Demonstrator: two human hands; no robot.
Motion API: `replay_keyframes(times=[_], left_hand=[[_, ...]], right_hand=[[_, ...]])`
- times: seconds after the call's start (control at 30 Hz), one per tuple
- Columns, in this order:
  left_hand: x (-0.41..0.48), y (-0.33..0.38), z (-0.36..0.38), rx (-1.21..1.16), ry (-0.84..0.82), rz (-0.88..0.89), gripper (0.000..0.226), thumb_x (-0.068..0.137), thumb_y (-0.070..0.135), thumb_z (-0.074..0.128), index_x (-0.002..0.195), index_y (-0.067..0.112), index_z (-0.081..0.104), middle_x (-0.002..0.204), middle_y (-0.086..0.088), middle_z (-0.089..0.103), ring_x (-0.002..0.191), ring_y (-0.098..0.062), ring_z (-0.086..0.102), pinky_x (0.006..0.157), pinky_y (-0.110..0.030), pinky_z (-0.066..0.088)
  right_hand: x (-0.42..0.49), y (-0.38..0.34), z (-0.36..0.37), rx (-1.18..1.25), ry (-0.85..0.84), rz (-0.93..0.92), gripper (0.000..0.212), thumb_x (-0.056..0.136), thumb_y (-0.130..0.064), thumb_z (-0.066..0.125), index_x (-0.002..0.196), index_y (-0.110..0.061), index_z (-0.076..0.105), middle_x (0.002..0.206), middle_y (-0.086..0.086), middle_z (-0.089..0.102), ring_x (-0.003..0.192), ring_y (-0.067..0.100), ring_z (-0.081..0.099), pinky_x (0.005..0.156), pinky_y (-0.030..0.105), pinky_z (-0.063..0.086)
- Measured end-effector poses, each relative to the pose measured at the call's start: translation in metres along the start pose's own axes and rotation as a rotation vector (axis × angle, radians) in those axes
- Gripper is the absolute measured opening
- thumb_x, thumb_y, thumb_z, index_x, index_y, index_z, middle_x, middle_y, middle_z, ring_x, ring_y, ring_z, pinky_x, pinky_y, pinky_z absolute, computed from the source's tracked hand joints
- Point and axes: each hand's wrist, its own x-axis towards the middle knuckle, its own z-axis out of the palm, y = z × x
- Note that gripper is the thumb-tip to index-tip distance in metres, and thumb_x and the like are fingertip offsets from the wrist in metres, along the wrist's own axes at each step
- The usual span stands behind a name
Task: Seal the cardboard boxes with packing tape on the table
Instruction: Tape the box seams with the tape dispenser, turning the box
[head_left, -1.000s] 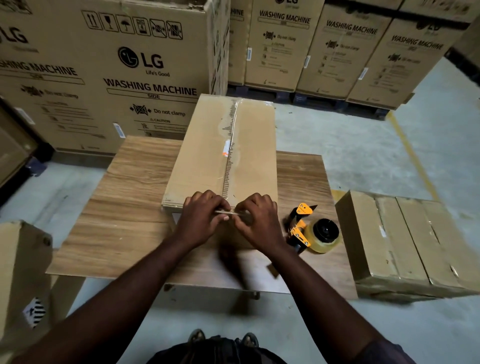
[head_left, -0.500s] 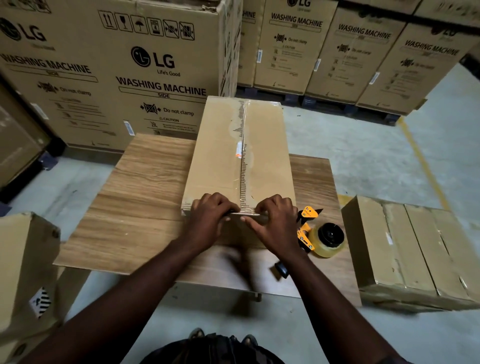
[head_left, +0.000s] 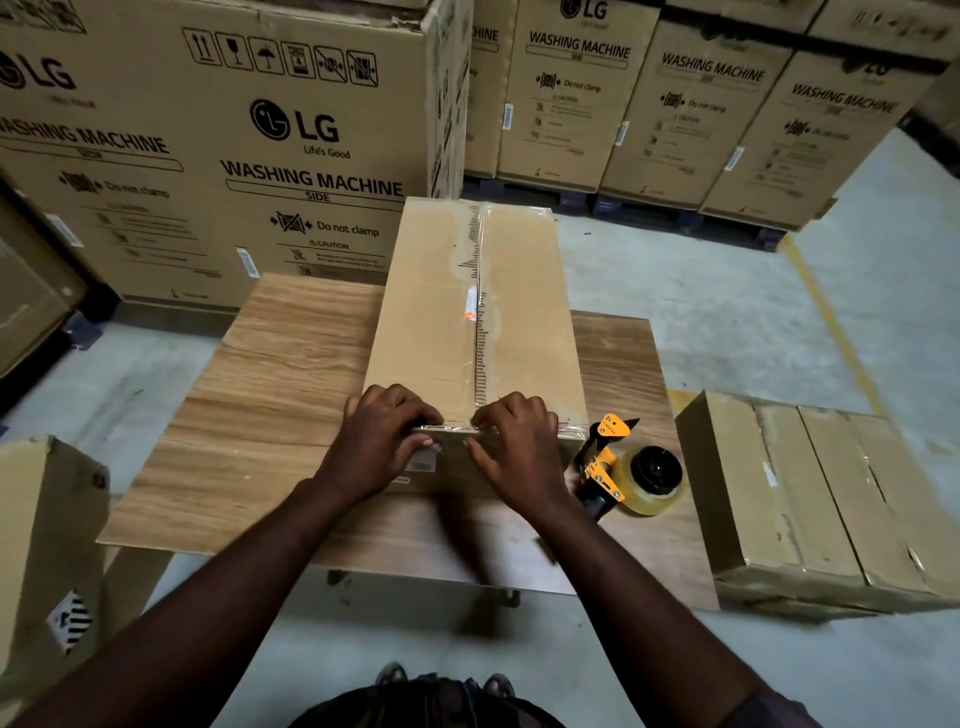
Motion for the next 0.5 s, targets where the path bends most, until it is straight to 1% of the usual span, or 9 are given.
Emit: replay_keyframes(times=[0.07,0.17,0.2,0.23,0.3,0.37,0.4,0.43,0.5], left_hand=[[-0.002,-0.001,-0.001,-0.009,-0.014,-0.001,0.030,0.082,0.033,0.074,0.110,0.039,0.065,0.108,0.017,0.056,0.104,-0.014,0.048,0.083,-0.036,0.033],[0.000,0.003,-0.002,-0.033,0.014,-0.034,0.024,0.083,0.051,0.062,0.104,0.039,0.066,0.104,0.018,0.056,0.101,-0.010,0.047,0.081,-0.034,0.031],[0.000,0.005,-0.002,-0.037,0.025,-0.045,0.023,0.084,0.053,0.061,0.102,0.039,0.066,0.102,0.018,0.057,0.101,-0.010,0.048,0.081,-0.033,0.030],[0.001,0.006,-0.002,-0.032,0.033,-0.045,0.020,0.085,0.051,0.062,0.101,0.038,0.066,0.102,0.018,0.057,0.100,-0.011,0.049,0.080,-0.033,0.030],[0.000,0.005,-0.002,-0.024,0.022,-0.030,0.018,0.085,0.040,0.070,0.103,0.039,0.067,0.102,0.019,0.056,0.101,-0.012,0.050,0.081,-0.033,0.029],[-0.003,0.001,-0.003,-0.012,-0.009,-0.025,0.028,0.083,0.028,0.075,0.107,0.039,0.066,0.104,0.022,0.053,0.103,-0.011,0.049,0.082,-0.033,0.027],[-0.005,-0.001,-0.004,-0.008,-0.010,-0.026,0.030,0.083,0.027,0.075,0.109,0.040,0.066,0.105,0.023,0.052,0.104,-0.011,0.049,0.084,-0.033,0.026],[-0.008,-0.002,-0.005,-0.007,0.008,-0.026,0.028,0.083,0.030,0.073,0.109,0.039,0.066,0.107,0.022,0.053,0.105,-0.010,0.049,0.085,-0.034,0.026],[-0.014,-0.005,-0.008,-0.003,0.068,-0.025,0.021,0.086,0.044,0.066,0.106,0.039,0.067,0.107,0.020,0.055,0.105,-0.008,0.049,0.085,-0.032,0.024]], right_hand=[[0.000,-0.002,0.001,-0.041,-0.003,-0.028,0.025,0.082,-0.041,0.073,0.100,-0.026,0.064,0.103,-0.001,0.058,0.098,0.024,0.051,0.078,0.039,0.037],[0.008,-0.014,0.002,0.027,0.017,-0.045,0.022,0.087,-0.046,0.068,0.093,-0.025,0.066,0.095,-0.002,0.060,0.093,0.023,0.051,0.077,0.039,0.039],[0.012,-0.017,0.003,0.048,0.021,-0.046,0.020,0.088,-0.045,0.068,0.090,-0.025,0.067,0.092,-0.002,0.060,0.091,0.023,0.052,0.076,0.039,0.040],[0.013,-0.018,0.004,0.060,0.024,-0.050,0.019,0.089,-0.044,0.067,0.088,-0.025,0.067,0.091,-0.003,0.060,0.090,0.022,0.052,0.075,0.039,0.041],[0.013,-0.014,0.007,0.070,0.026,-0.070,0.016,0.091,-0.041,0.068,0.089,-0.026,0.067,0.091,-0.003,0.059,0.089,0.022,0.052,0.074,0.038,0.040],[0.007,-0.005,0.009,0.061,0.025,-0.104,0.012,0.089,-0.033,0.072,0.096,-0.025,0.067,0.095,-0.002,0.058,0.091,0.023,0.050,0.075,0.039,0.042],[0.005,-0.003,0.010,0.048,0.020,-0.111,0.015,0.086,-0.027,0.074,0.099,-0.025,0.067,0.098,-0.001,0.058,0.092,0.024,0.050,0.076,0.040,0.043],[0.003,-0.002,0.011,0.034,0.012,-0.110,0.020,0.084,-0.024,0.074,0.102,-0.024,0.066,0.100,-0.001,0.058,0.094,0.024,0.050,0.078,0.042,0.044],[0.005,-0.010,0.008,0.037,0.005,-0.102,0.020,0.083,-0.030,0.072,0.101,-0.024,0.066,0.101,-0.001,0.058,0.096,0.024,0.049,0.079,0.041,0.043]])
